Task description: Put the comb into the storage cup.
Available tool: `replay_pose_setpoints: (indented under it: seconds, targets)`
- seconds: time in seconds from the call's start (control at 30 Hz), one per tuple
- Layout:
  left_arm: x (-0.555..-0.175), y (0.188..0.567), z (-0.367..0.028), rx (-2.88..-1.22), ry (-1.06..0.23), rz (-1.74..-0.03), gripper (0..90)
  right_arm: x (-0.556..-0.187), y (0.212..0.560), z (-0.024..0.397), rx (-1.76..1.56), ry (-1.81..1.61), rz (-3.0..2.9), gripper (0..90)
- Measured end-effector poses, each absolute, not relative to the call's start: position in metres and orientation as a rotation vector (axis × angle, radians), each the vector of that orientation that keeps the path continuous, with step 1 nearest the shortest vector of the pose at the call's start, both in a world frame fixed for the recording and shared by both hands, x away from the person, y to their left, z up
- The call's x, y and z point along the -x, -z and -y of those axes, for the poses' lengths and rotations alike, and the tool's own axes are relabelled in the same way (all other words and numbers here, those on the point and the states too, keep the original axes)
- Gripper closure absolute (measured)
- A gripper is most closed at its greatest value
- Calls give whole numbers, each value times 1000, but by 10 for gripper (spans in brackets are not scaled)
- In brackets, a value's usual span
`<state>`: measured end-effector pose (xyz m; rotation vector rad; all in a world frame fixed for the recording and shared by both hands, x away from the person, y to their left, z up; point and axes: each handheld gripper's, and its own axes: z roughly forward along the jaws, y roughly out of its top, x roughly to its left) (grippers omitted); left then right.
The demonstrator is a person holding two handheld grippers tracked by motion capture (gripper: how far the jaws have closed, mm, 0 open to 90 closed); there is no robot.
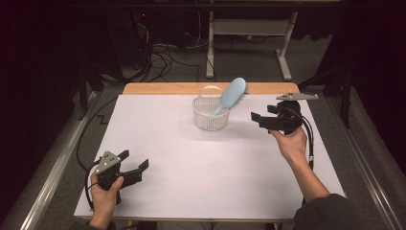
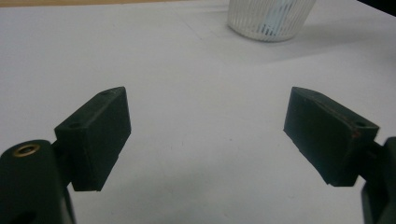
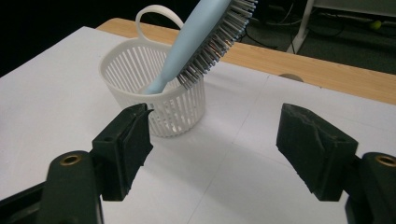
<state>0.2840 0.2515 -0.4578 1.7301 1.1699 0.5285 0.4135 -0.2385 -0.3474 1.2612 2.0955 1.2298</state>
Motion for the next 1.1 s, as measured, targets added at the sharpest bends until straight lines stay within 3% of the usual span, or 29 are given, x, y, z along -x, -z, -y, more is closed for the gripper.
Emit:
replay_pose_setpoints:
  seconds: [1.1]
  targets:
    - [-284,458,-252,-1731,-534,-1169,158,-400,348,255,-1260,-1247,-2074,267]
